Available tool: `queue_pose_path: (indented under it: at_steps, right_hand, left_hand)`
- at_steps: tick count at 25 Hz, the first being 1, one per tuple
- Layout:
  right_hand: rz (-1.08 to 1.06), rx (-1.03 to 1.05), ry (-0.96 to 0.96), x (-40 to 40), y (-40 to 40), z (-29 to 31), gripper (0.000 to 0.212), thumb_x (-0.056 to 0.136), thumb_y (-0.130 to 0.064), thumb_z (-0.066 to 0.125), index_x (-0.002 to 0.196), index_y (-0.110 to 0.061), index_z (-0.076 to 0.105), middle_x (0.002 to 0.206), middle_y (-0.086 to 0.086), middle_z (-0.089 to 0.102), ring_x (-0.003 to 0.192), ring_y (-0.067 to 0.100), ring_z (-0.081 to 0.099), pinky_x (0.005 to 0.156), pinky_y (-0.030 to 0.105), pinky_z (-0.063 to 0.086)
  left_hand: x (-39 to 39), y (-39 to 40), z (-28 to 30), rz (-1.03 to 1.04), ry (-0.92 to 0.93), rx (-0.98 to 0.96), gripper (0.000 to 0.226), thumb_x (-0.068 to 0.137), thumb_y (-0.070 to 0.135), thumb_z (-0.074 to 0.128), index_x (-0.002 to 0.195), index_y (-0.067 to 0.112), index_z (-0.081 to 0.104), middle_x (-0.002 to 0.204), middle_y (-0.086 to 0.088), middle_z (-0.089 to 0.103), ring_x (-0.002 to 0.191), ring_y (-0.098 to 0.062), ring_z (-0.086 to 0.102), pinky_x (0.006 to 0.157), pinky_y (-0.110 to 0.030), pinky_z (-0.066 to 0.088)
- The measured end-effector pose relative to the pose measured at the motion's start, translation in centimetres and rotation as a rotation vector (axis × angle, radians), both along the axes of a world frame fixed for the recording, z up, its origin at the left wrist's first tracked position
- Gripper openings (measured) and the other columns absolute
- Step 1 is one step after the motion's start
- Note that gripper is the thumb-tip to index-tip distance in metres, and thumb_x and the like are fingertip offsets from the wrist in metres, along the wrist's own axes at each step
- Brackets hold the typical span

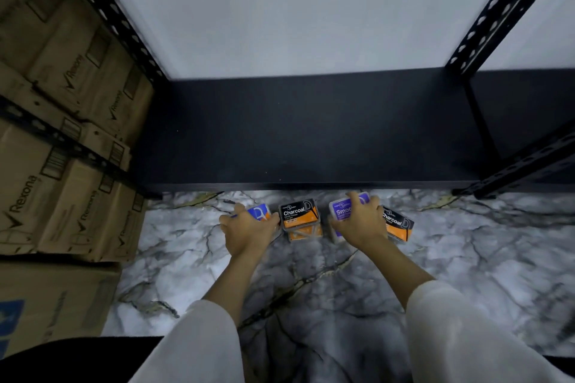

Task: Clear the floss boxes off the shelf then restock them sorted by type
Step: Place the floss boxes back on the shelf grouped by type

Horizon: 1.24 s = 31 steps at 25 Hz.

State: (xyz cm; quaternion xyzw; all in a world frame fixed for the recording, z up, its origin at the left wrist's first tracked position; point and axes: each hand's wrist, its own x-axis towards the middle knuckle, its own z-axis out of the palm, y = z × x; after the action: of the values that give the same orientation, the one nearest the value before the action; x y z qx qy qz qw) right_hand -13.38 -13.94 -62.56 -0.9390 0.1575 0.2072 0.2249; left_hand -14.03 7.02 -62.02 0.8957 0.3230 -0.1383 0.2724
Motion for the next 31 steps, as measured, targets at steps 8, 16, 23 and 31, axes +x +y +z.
queue_pose_path:
  at_steps: [8,16,23,31]
  right_hand:
    - [-0.027,0.079,-0.287,-1.2,0.4,13.2,0.080,0.076,-0.048,0.069,0.142,-0.027,0.028,0.131,0.017,0.034,0.117,0.036,0.040,0.098,0.044,0.041]
    - [0.033,0.167,-0.642,-3.1,2.8,29.0,0.072,0.075,-0.046,0.070,0.136,-0.026,0.037,0.130,0.011,0.038,0.115,0.028,0.042,0.094,0.040,0.046]
    - [0.088,0.270,-1.000,-3.3,6.4,41.6,0.075,0.074,-0.044,0.074,0.136,-0.028,0.035,0.132,0.006,0.037,0.114,0.022,0.044,0.088,0.035,0.051]
    - [0.182,0.355,-1.219,0.1,9.9,50.2,0.068,0.073,-0.046,0.073,0.131,-0.031,0.040,0.132,0.005,0.037,0.116,0.025,0.044,0.093,0.038,0.047]
  left_hand:
    - [-0.7,-1.0,12.6,-0.110,-0.257,0.068,0.069,0.071,0.054,0.069,0.122,0.017,0.042,0.126,-0.011,0.036,0.110,-0.035,0.046,0.090,-0.046,0.049]
    - [-2.3,-0.1,27.4,-0.137,-0.672,0.036,0.071,0.069,0.056,0.069,0.125,0.022,0.042,0.134,-0.007,0.030,0.109,-0.029,0.050,0.083,-0.045,0.053]
    - [-2.7,1.6,40.2,-0.098,-1.134,0.056,0.074,0.072,0.046,0.076,0.129,0.015,0.040,0.130,-0.008,0.035,0.112,-0.023,0.043,0.076,-0.031,0.049]
    - [1.4,5.3,49.2,-0.042,-1.271,0.246,0.082,0.071,0.055,0.074,0.134,0.015,0.041,0.136,-0.009,0.040,0.109,-0.029,0.044,0.087,-0.040,0.048]
